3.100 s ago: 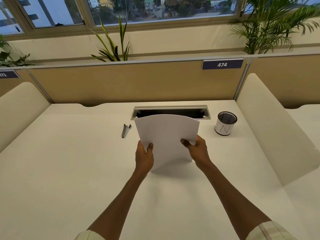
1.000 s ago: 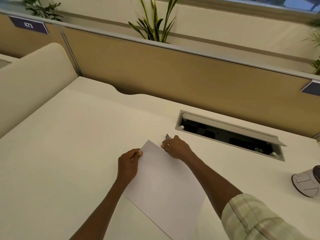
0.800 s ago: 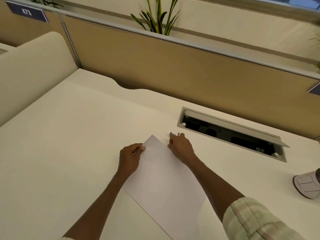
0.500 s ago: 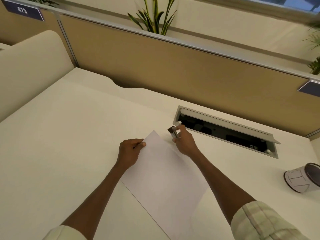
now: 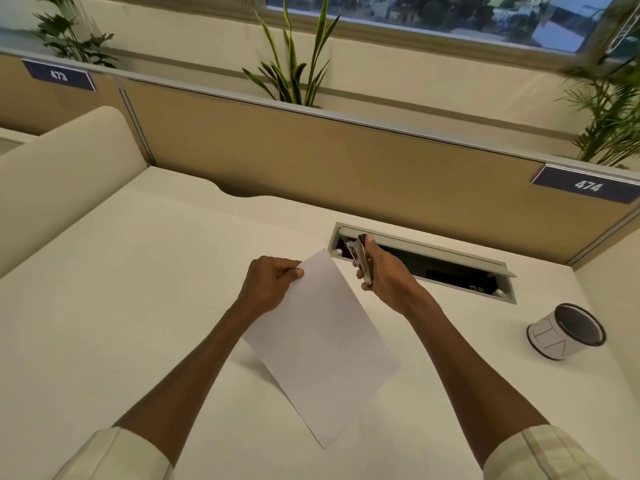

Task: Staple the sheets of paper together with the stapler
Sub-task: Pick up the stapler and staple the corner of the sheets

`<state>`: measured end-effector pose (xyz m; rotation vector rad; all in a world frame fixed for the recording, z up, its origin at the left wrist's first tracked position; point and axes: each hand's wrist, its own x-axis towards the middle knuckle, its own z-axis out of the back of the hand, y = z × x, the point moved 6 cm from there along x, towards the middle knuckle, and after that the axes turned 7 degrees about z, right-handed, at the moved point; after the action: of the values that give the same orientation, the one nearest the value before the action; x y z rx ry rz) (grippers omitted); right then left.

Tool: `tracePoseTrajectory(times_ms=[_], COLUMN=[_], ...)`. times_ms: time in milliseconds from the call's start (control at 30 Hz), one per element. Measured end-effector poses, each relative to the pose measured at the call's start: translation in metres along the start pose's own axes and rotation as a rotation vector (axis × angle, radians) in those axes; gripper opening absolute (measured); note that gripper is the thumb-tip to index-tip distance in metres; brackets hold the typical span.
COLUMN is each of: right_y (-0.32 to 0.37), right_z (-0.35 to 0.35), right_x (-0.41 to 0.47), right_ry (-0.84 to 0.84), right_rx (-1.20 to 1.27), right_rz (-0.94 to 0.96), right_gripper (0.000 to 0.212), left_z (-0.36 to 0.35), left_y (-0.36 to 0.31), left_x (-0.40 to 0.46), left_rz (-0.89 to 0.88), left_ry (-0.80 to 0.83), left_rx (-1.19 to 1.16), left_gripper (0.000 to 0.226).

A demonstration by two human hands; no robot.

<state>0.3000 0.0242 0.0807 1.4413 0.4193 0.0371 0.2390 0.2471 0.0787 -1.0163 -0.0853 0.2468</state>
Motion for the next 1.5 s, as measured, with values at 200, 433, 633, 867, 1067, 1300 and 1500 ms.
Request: tracePoseTrajectory(times_ms=[200,433,633,867,1067,1300,1500], right_y=[0.037,0.064,0.082,0.092,0.098,0.101,0.103], right_z=[0.013,0.027,0.031,0.033,0.031,0.031,0.03], right_x=[-0.045,-0.075,-0.096,-0.107,-0.112,-0.115,-0.117], right_ry=[0.019,0.055,0.018,-0.019,-0.039,-0.059,-0.061], right_rx=[-0.262,-0.229,-0.171,-0.098,-0.074,-0.063,-0.067], right_rz=[0.27,0.429,0.519,0.557,0.574,0.575,0.59], right_gripper=[0.027,0.03,0.03,0.029,0.028,0.027,0.027], left_z=[0.0,-0.002,-0.001,0.003,0.005,0.008,0.009], left_y=[-0.053,-0.093,-0.116,-0.129,-0.13,-0.136,-0.136], left_x=[-0.014,-0.031,-0.042,-0.051,-0.053,-0.058,-0.061], left_rz=[-0.133,-0.181,-0.227,-0.27,-0.266,-0.289,-0.308], left_ry=[0.011,0.001,0.019,0.009,-0.011,-0.035,-0.043], left_rx=[0.041,0.034,-0.054,-0.081,-0.067,-0.037,-0.029], left_gripper=[0.018,0.027,0.028,0.027,0.027,0.027,0.027])
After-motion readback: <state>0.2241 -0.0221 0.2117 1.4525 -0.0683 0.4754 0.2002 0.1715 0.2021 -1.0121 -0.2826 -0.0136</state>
